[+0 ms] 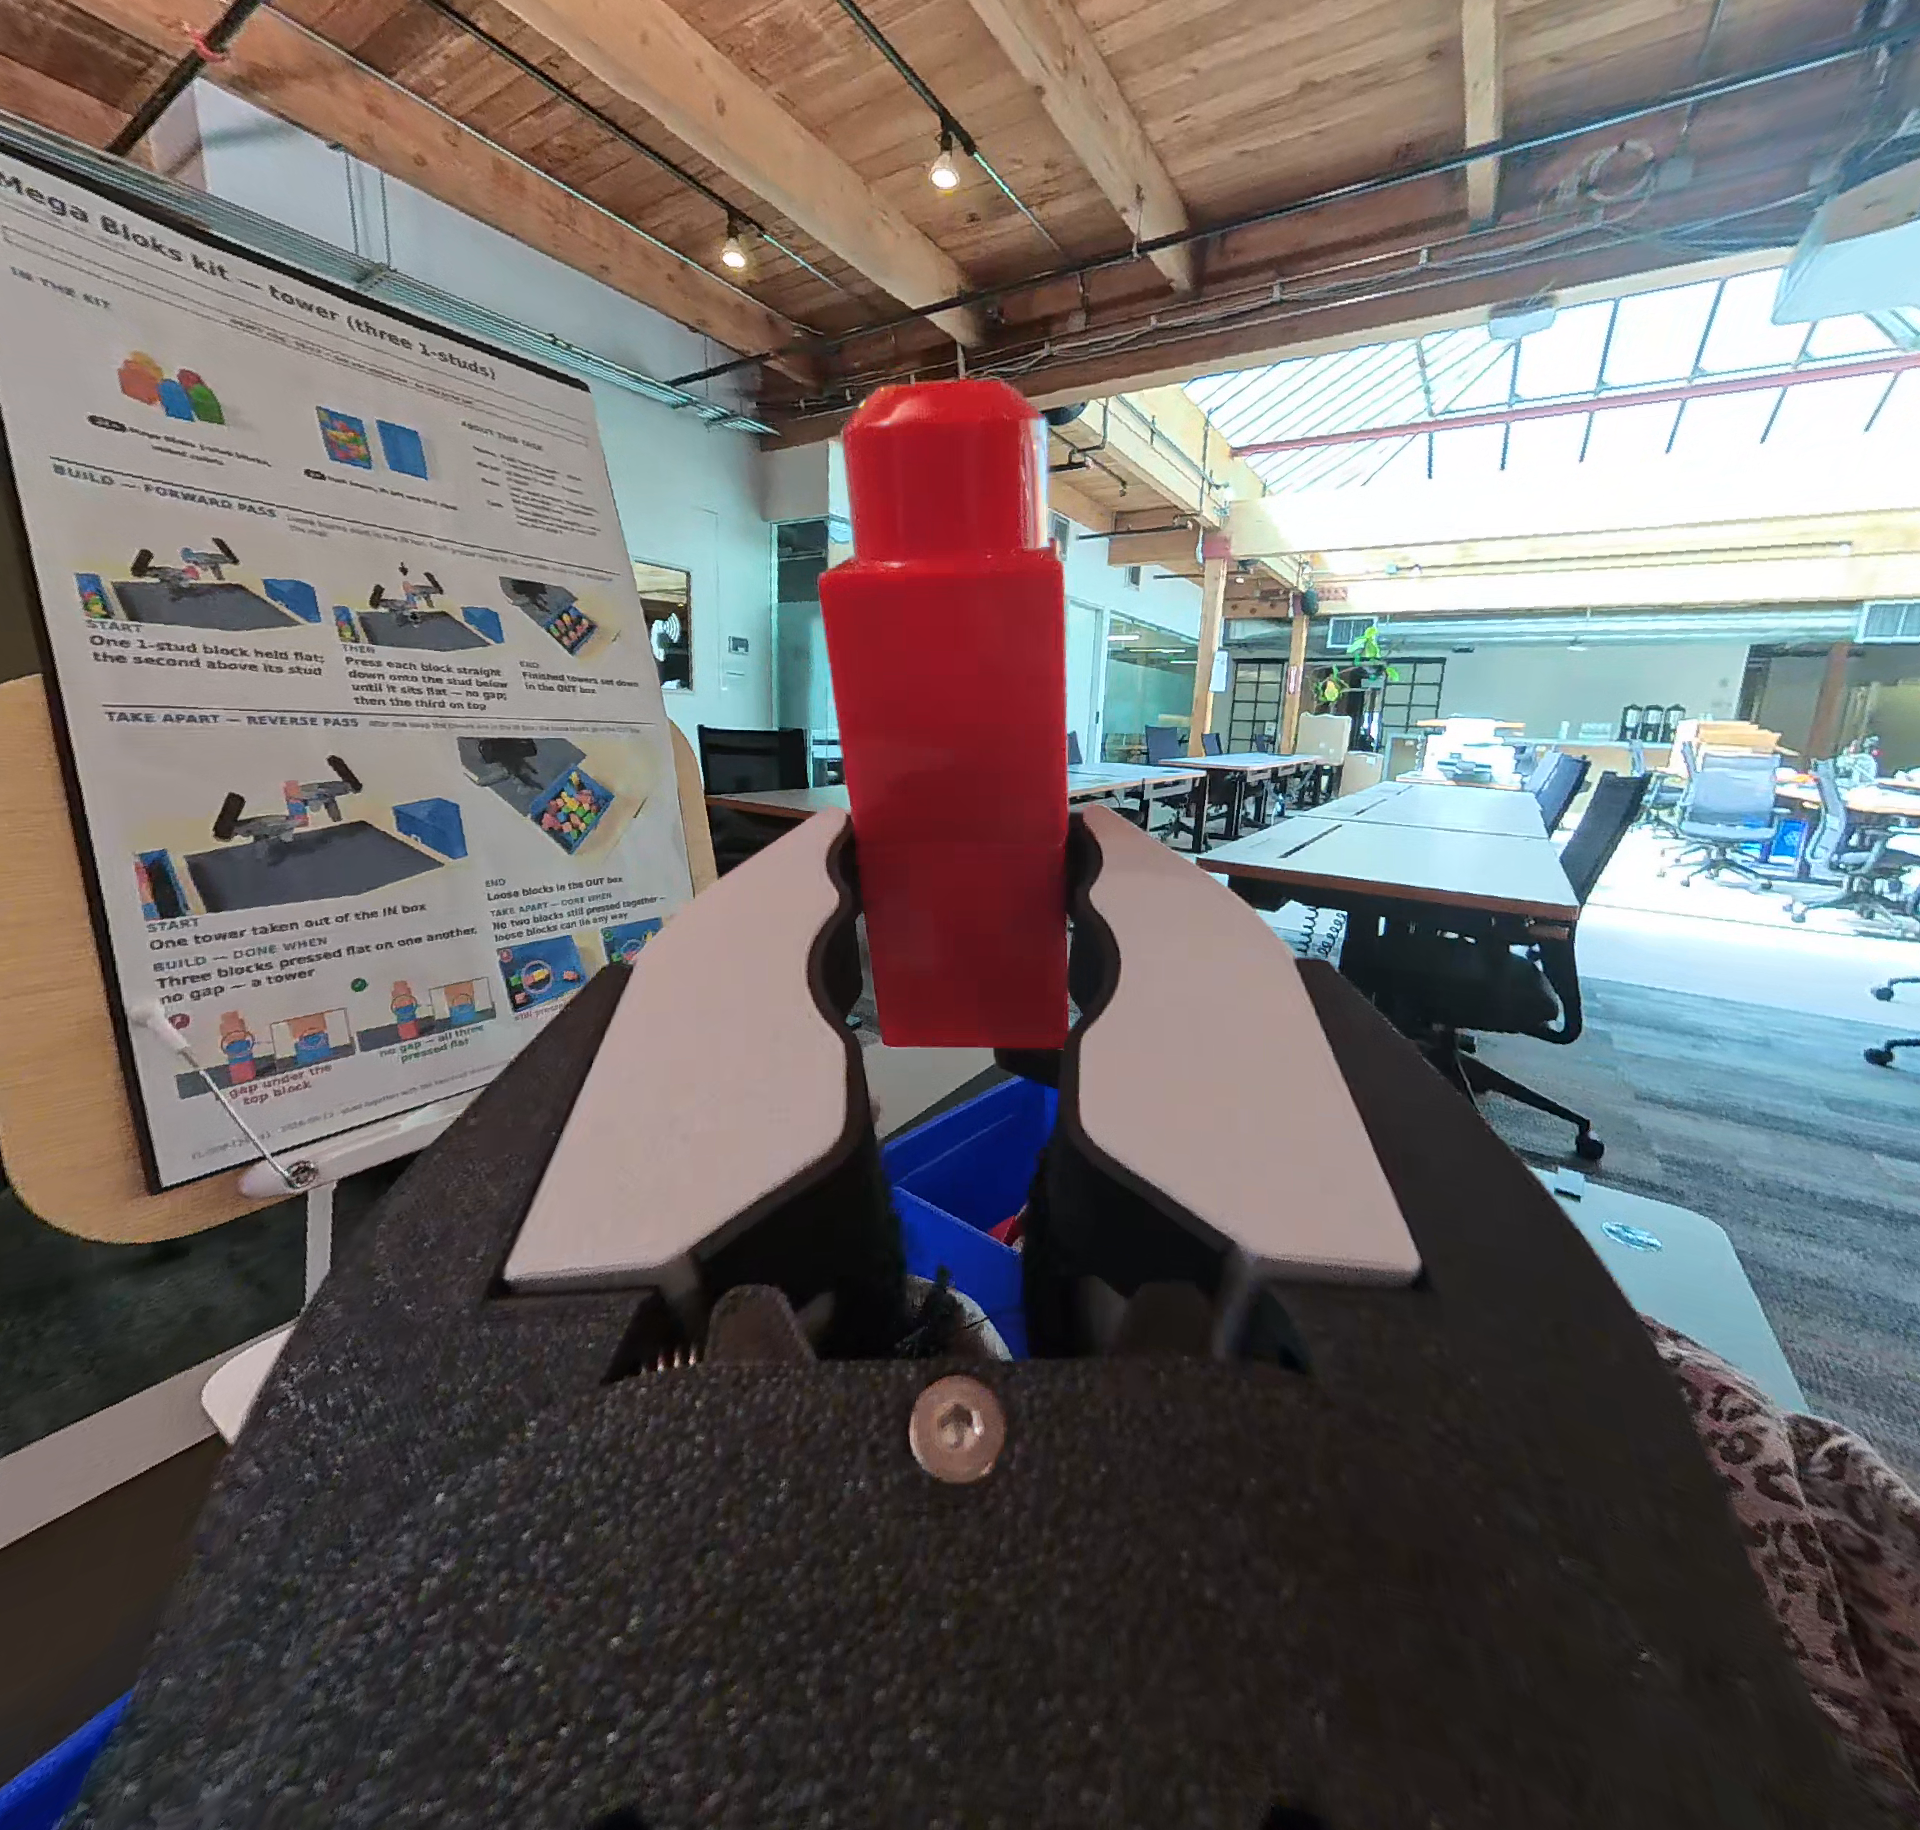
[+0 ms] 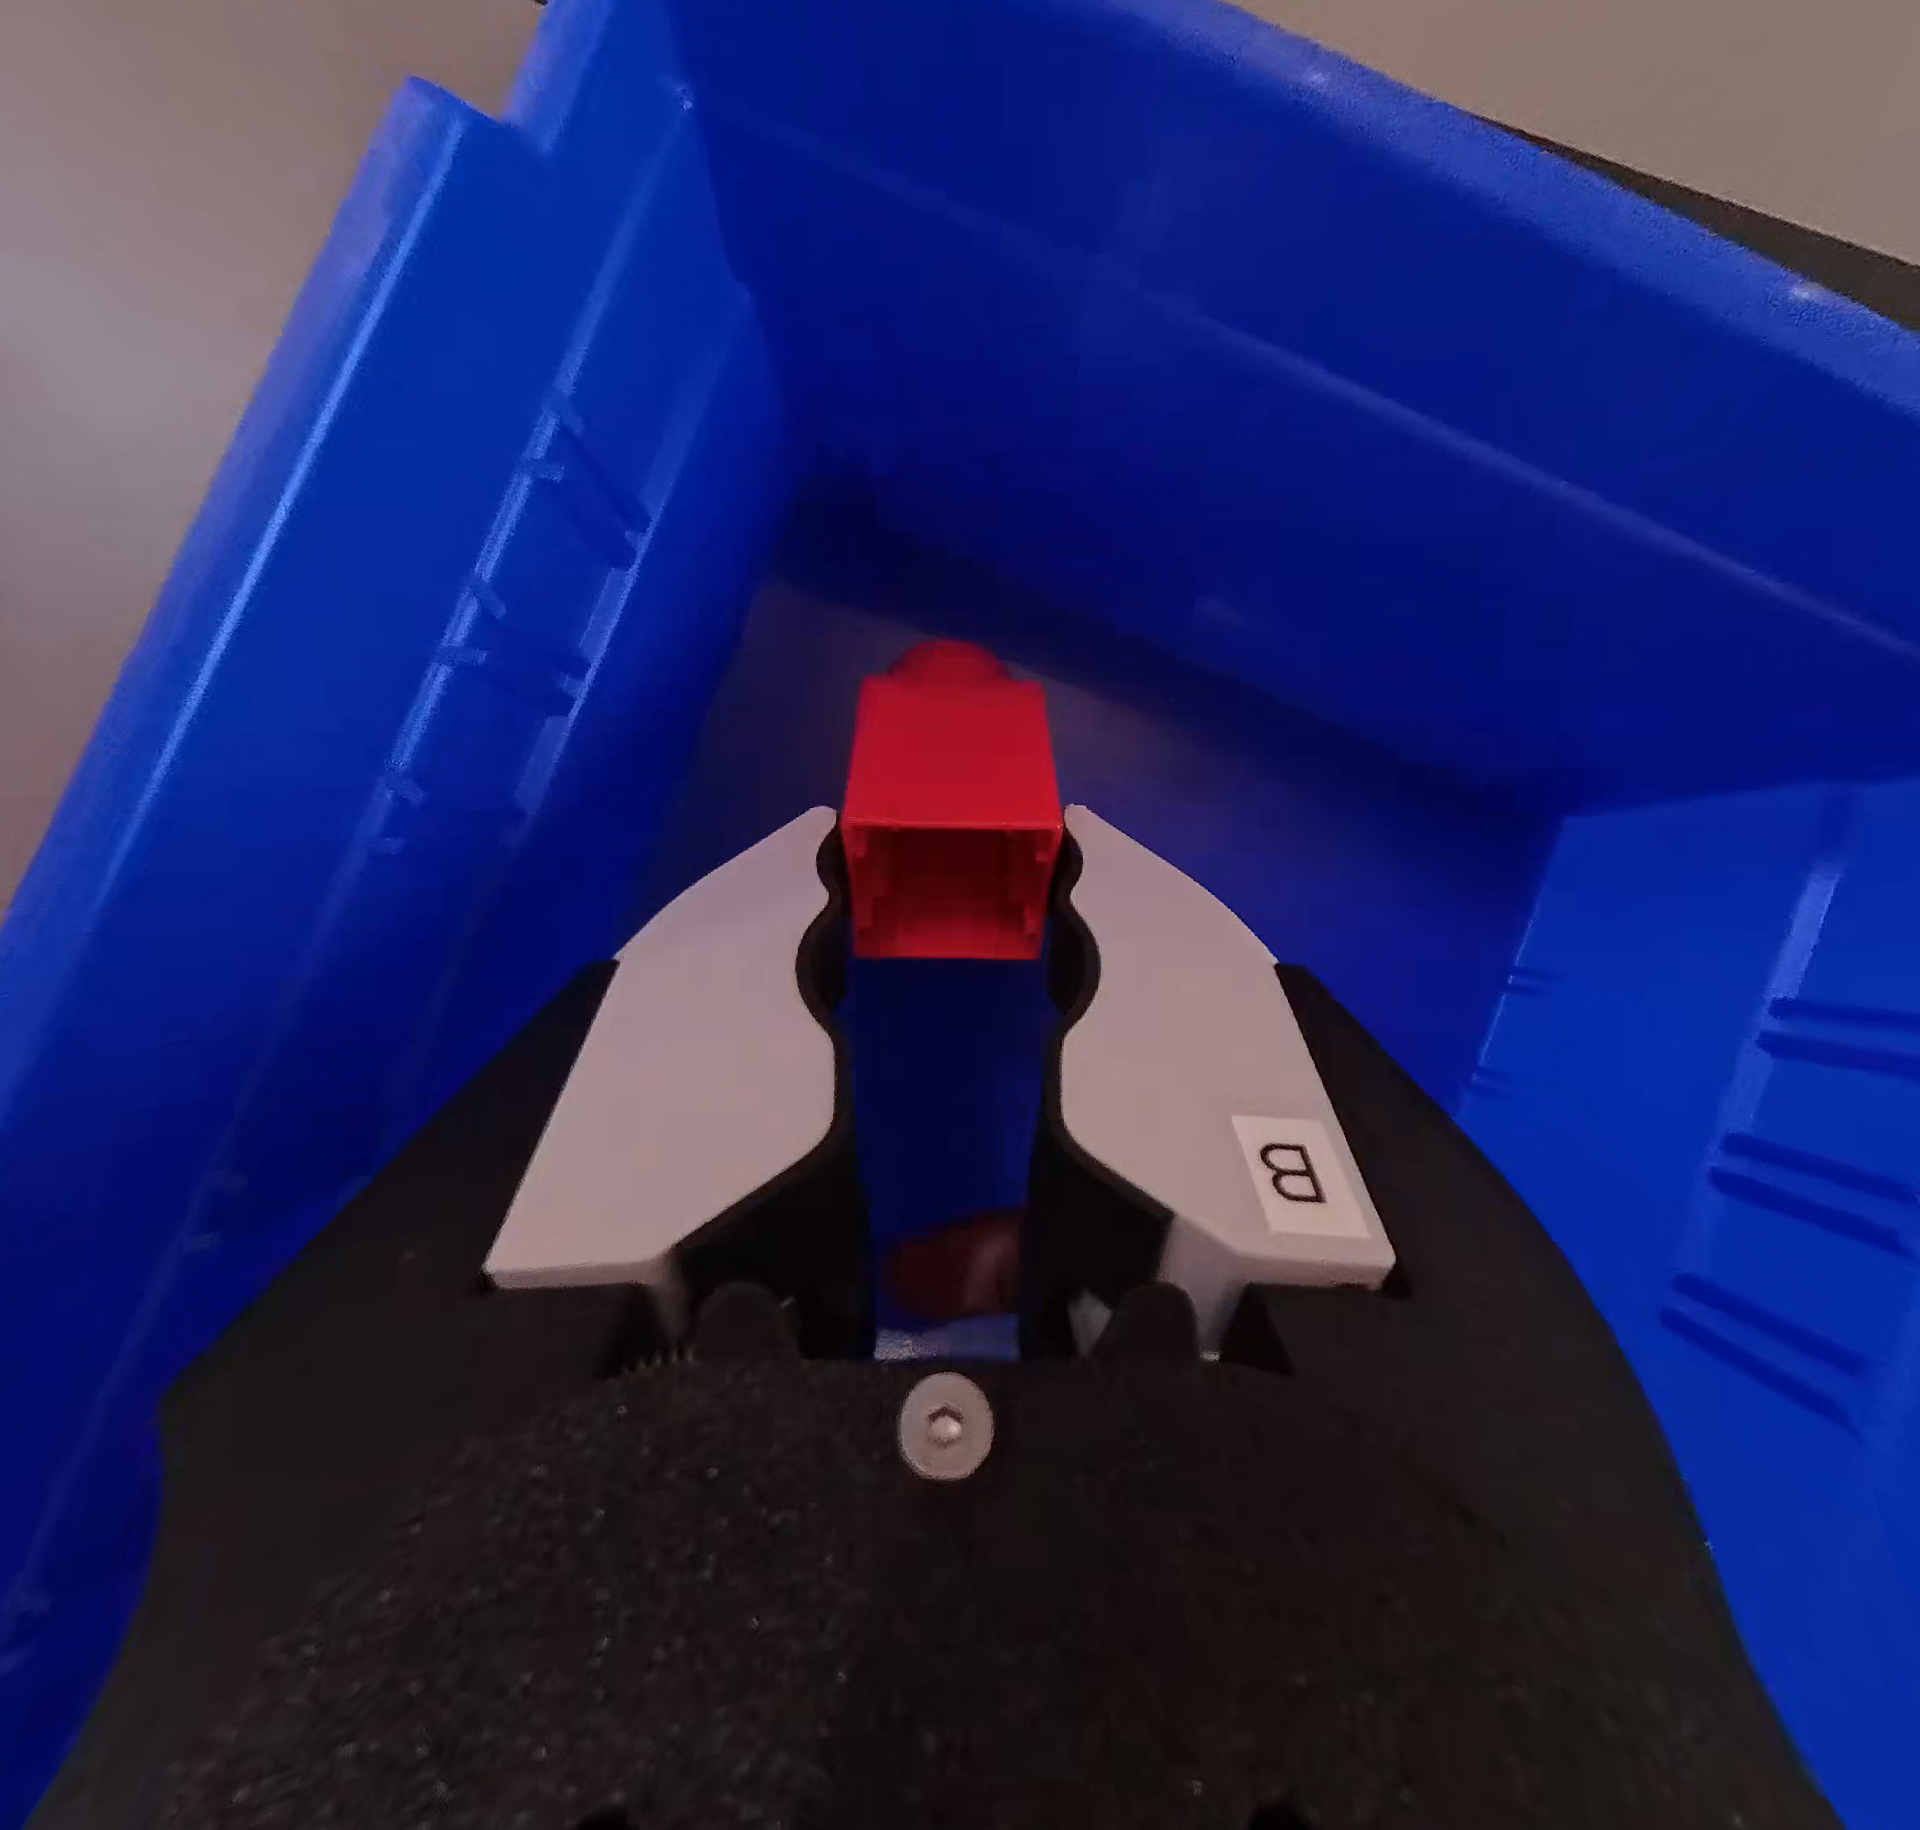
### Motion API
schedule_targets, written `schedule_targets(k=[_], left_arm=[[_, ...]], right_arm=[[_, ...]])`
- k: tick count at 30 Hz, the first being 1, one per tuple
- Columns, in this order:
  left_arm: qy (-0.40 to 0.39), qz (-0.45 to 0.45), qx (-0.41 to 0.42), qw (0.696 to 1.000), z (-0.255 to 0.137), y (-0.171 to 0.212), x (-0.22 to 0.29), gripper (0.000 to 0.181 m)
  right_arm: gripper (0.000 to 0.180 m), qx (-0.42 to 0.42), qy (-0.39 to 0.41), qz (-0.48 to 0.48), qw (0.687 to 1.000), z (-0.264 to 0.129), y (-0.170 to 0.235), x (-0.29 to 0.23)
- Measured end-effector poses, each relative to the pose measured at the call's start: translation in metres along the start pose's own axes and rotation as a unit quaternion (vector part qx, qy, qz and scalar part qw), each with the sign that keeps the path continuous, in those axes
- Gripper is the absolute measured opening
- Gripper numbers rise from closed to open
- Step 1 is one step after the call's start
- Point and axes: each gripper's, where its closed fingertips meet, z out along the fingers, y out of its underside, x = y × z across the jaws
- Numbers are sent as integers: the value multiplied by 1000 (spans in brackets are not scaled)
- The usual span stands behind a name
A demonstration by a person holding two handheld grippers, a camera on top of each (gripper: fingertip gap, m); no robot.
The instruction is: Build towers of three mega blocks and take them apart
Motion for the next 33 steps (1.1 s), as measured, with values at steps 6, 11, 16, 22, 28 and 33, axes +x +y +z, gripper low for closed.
schedule_targets(k=[6, 11, 16, 22, 28, 33], left_arm=[[5, 28, -40, 999, 3, 12, 4, 37], [18, 52, -111, 992, 7, 39, 3, 37], [-24, 90, -136, 986, 19, 57, -7, 37], [-173, 282, -121, 936, 41, 61, -17, 37], [-144, 344, -131, 918, 62, 80, 13, 37], [-137, 353, -140, 915, 65, 85, 17, 37]], right_arm=[[70, -27, -39, 2, 999, -14, 6, -5], [57, 154, -139, -8, 978, -100, -47, -27], [53, 421, -305, -98, 849, -249, -98, -109], [53, 521, -341, -110, 775, -310, -119, -185], [54, 516, -342, -104, 779, -294, -126, -206], [35, 547, -286, -122, 777, -299, -128, -196]])
